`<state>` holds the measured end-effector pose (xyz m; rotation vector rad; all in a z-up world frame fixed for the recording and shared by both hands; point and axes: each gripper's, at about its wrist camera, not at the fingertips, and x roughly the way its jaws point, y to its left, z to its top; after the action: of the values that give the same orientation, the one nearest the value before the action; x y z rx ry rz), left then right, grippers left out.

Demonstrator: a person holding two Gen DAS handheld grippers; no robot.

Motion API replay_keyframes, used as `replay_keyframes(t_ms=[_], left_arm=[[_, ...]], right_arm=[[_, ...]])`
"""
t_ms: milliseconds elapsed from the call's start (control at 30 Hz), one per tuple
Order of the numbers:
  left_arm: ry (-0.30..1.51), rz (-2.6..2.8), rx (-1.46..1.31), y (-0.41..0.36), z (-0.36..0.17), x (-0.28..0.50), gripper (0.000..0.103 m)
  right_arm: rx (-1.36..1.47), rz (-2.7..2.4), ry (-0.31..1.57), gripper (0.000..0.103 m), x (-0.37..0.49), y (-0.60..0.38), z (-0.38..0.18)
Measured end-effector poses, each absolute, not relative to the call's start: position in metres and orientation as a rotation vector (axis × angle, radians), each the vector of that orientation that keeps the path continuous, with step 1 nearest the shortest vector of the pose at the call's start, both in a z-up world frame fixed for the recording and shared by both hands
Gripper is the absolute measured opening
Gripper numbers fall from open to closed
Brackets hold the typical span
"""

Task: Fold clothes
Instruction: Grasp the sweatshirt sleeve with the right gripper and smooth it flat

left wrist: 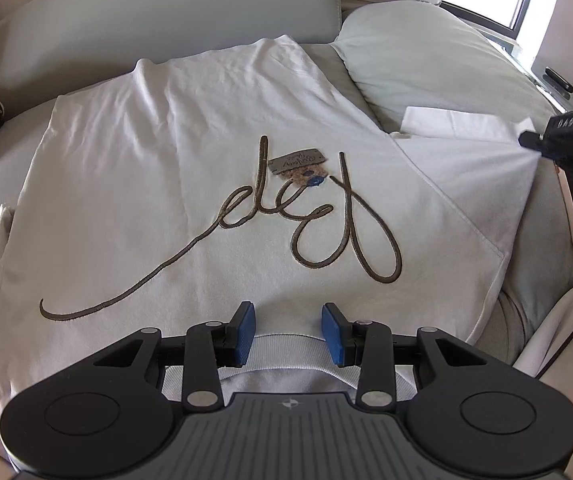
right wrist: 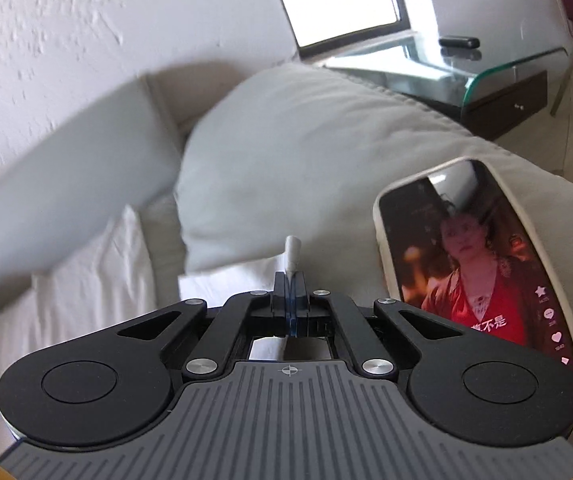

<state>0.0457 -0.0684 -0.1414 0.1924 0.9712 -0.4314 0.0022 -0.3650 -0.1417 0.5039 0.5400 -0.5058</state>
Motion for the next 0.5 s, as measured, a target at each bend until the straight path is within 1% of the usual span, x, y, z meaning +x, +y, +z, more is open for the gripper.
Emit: replay_keyframes(t_ms=[33,67,167,267,333,433,500], left_arm=[[0.970,-0.432,0.195,-0.068,-0.141,0.045,0.037],[0.970,-0.434,0.200,-0.068,-0.140,0.045,0.037],[0.970,-0.441,0.218,-0.067,-0.137,0.041,0.037],[0.974,-0.452,0.241,-0.064,-0.132,0.036,0.036],[0.977,-0.445,0.228,-0.060,-0.131,0.034,0.036],[0.981,-0.437,0.185,-0.055,-0.129,0.035,0.036],[0.981,-0.428,0.178,-0.053,-0.129,0.035,0.036]], right_arm=[[0.501,-0.500,0.561,0.004,0.005,-0.366,-0.143],[0.498,-0.496,0.578,0.009,0.007,-0.367,-0.145],[0.487,-0.539,0.512,0.027,-0.009,-0.367,-0.130],[0.511,-0.494,0.446,0.027,-0.022,-0.365,-0.115],[0.554,-0.347,0.480,0.027,-0.017,-0.359,-0.111],[0.585,-0.165,0.673,0.027,0.014,-0.344,-0.129],[0.571,-0.124,0.761,0.026,0.029,-0.333,-0.146]])
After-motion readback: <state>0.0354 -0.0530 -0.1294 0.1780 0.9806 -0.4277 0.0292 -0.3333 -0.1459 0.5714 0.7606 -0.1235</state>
